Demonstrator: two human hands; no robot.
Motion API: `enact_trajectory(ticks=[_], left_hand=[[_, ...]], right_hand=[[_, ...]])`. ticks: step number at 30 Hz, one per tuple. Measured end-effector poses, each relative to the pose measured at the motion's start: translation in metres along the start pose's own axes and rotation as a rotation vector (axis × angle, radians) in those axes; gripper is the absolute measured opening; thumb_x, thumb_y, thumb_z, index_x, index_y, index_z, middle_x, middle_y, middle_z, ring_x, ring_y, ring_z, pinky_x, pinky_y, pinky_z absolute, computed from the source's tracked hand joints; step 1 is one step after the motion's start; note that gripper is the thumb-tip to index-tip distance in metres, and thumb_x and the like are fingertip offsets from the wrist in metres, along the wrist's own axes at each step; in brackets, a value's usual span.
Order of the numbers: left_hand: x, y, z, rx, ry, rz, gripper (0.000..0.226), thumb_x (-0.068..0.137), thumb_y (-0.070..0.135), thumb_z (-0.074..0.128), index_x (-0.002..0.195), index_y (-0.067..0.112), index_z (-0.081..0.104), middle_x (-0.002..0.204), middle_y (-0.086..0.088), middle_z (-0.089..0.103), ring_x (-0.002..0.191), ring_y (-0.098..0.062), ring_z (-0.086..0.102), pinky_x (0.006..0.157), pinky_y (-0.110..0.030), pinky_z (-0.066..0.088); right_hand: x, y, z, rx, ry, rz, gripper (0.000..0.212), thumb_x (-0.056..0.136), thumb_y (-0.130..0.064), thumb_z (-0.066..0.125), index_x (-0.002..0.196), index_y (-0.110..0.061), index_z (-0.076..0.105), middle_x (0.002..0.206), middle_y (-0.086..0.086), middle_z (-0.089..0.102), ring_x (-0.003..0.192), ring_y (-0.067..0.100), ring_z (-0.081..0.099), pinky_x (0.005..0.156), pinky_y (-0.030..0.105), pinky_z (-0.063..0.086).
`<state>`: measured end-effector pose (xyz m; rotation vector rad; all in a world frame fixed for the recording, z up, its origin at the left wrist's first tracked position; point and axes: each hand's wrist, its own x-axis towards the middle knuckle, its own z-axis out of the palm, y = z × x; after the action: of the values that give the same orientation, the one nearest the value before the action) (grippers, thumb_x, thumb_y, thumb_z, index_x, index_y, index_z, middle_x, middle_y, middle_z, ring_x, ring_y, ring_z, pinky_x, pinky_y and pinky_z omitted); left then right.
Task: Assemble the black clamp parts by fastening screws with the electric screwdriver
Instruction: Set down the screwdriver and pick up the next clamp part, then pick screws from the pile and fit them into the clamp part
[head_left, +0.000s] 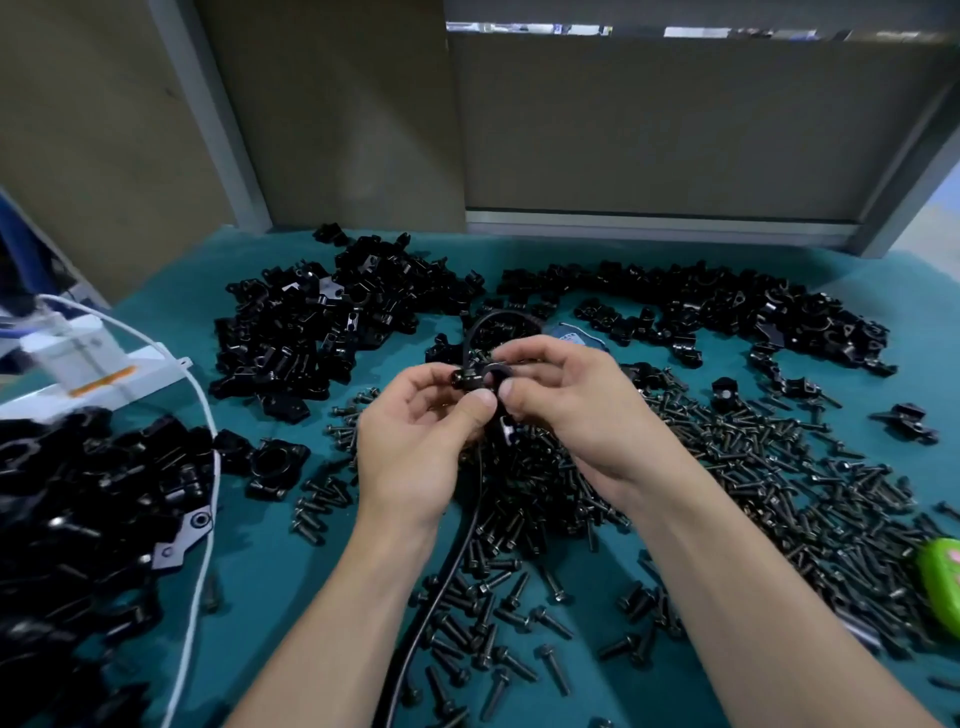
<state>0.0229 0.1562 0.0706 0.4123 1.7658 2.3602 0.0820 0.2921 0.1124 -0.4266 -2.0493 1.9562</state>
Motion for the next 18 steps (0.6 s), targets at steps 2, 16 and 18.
enact_trajectory(ticks=[2,16,18], left_hand=[[-0.001,0.006,-0.002,-0.048,0.0,-0.01,0.029,0.078,0.0,0.085,0.096,0.017,0.071,0.084,-0.001,0.077,0.076,-0.011,0.072,0.064,-0.019,0.056],[-0.05,0.115,-0.077,0.338,0.413,0.2,0.024,0.067,0.045,0.074,0.091,0.05,0.076,0.08,0.016,0.076,0.069,-0.011,0.073,0.07,-0.044,0.065],[-0.064,0.126,-0.109,0.433,0.534,0.233,0.021,0.072,0.044,0.074,0.093,0.047,0.076,0.08,0.019,0.076,0.073,-0.008,0.075,0.075,-0.042,0.064]], right_hand=[[-0.003,-0.002,0.003,0.089,-0.052,0.029,0.029,0.092,0.009,0.066,0.118,-0.005,0.07,0.095,0.014,0.075,0.078,0.012,0.068,0.072,0.023,0.056],[-0.064,-0.057,0.131,0.456,-0.306,0.041,0.038,0.102,0.007,0.049,0.121,-0.021,0.066,0.101,0.022,0.077,0.08,0.023,0.072,0.066,0.026,0.059],[-0.063,-0.06,0.165,0.163,-0.316,-0.058,0.037,0.1,0.007,0.052,0.111,-0.025,0.066,0.092,0.021,0.077,0.073,0.028,0.071,0.063,0.031,0.06]])
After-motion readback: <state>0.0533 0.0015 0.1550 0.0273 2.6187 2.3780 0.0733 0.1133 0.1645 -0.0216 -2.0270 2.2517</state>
